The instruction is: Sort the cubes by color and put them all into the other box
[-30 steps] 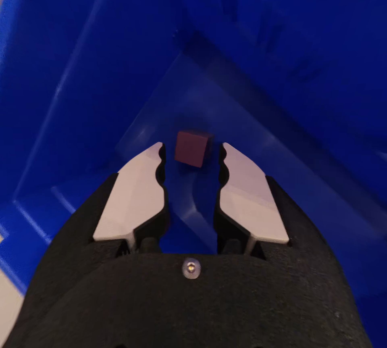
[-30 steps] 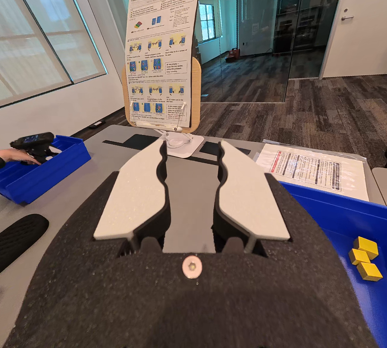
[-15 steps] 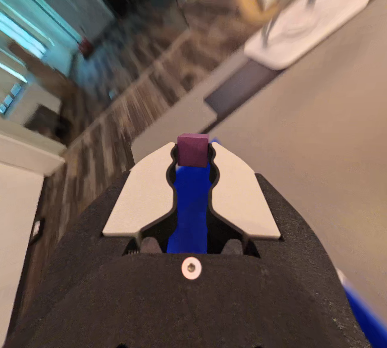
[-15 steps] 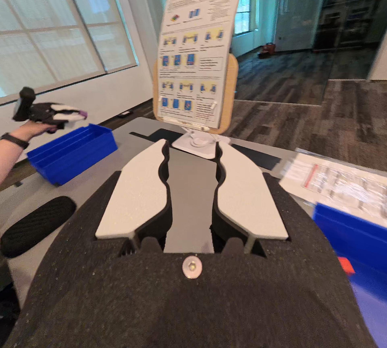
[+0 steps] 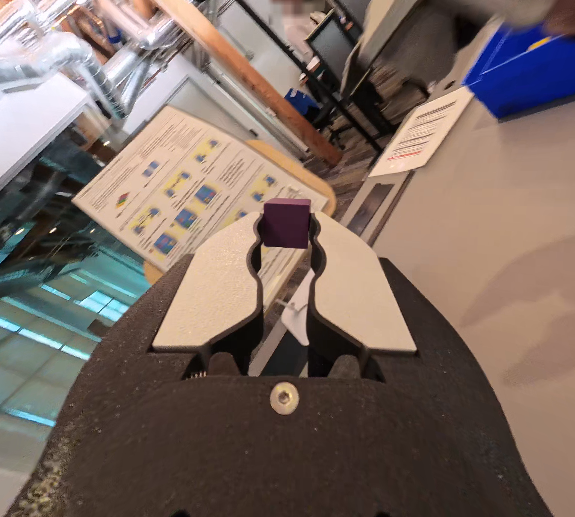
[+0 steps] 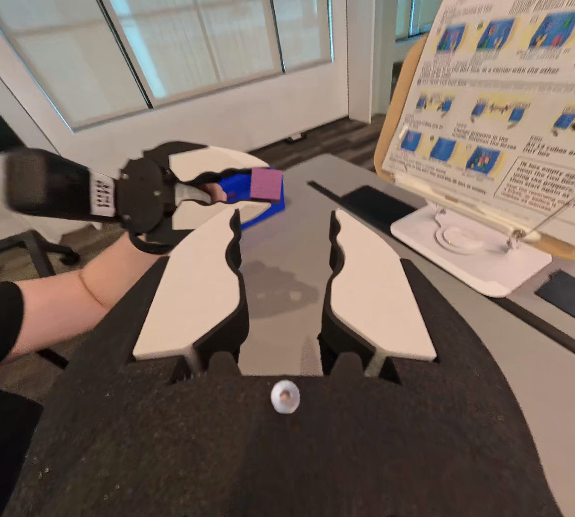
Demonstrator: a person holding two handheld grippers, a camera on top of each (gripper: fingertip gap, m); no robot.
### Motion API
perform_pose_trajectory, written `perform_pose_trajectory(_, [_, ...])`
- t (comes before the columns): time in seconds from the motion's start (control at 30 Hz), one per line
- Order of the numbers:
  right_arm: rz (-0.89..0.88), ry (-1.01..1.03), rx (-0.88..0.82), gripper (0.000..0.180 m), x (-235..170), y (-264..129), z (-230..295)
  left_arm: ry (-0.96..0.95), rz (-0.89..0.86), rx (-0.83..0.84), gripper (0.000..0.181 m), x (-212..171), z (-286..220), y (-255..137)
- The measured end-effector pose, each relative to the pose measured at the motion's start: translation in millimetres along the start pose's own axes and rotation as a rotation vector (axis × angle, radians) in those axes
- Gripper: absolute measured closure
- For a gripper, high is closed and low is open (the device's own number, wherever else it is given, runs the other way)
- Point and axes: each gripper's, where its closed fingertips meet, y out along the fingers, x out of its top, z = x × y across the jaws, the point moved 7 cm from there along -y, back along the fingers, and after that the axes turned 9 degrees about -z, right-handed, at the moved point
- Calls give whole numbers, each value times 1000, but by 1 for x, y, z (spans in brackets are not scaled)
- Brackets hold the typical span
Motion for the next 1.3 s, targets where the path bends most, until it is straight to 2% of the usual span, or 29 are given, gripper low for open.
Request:
perform_pose_trajectory(0.07, [69,-3,-28,124,-14,12,-3,12,-9,-37,153,2,-13,7])
perform_pose_trajectory(0.2, [82,88,32,120,-26,26,3,27,2,-105,154,0,-31,14])
perform_pose_trajectory(0.3, [198,81,-2,120,-41,35,-2,49,-2,-121,154,1,-40,17])
perform_pose_trajectory(0.37, [227,76,1,130,-48,38,-6,30,-21,-150,153,4,-46,17])
perform_pose_trajectory(0.4, [228,95,53,147,-49,40,-4,28,-20,-161,154,4,-48,18])
perform_pose_trajectory(0.6, [283,80,55,151,-41,29,-12,-48,-63,-108,152,3,-53,14])
perform_pose_trajectory(0.7, [275,20,-7,151,-13,-12,-26,-82,-97,-64,155,6,-49,9])
perform_pose_trajectory(0.8, [339,-53,-194,151,9,-92,-49,-128,-108,-66,161,8,-45,4])
perform_pose_trajectory(0.9, [470,-19,-463,151,-6,-198,-82,-197,-114,-90,163,11,-43,1])
perform_pose_trajectory(0.97, [522,112,-598,151,-30,-261,-103,-265,-132,-114,168,18,-43,-3])
perform_pose_trajectory(1.03, [562,266,-689,151,-58,-307,-119,-314,-180,-148,176,30,-41,-10])
perform_pose_trajectory(1.13, [621,374,-722,151,-90,-340,-133,-350,-235,-142,181,49,-30,-18])
perform_pose_trajectory(1.3, [688,536,-790,151,-123,-366,-151,-420,-253,-135,181,64,-12,-27])
